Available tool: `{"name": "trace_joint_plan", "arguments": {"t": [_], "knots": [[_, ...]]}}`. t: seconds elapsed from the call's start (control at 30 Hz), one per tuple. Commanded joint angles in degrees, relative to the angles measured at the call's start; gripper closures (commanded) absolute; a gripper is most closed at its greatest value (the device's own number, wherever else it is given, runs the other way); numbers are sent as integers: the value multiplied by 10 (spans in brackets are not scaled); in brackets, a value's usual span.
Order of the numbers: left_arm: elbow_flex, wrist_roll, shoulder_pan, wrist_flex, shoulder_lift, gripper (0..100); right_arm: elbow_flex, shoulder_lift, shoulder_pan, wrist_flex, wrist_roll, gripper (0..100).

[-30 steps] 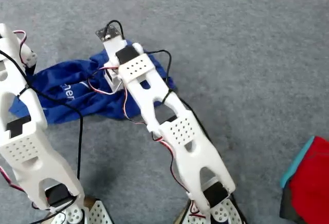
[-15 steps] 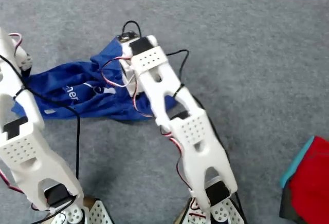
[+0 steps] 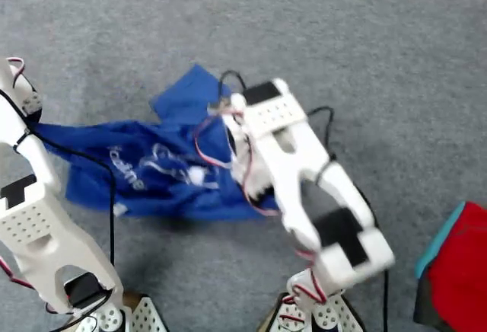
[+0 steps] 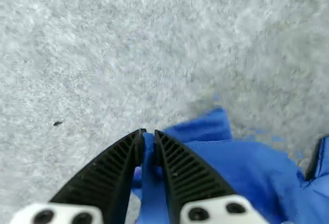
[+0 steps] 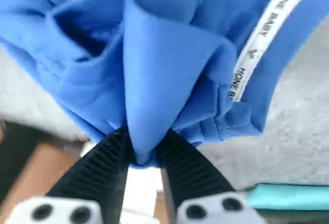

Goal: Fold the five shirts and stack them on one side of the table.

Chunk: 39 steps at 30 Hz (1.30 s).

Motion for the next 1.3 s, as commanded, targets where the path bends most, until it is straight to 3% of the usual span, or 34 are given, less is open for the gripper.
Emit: {"name": "trace_joint_plan", "arguments": {"t": [0.0,0.1,0.3,0.6,0.9,1.27], "knots": [[-4,-22,5,12,-7,981,127,-142,9,10,104,993],[-1,-53,4,29,-7,981,190,-241,15,4,164,933],[75,-118,29,25,-7,981,182,-371,50,-31,211,647],[226,-127,50,-123,-7,981,-46,-349,95,-54,200,701],[319,-126,73,-247,-7,981,-337,44,70,-122,69,724],[370,-128,86,-306,-13,981,-950,550,6,-121,62,724]]}}
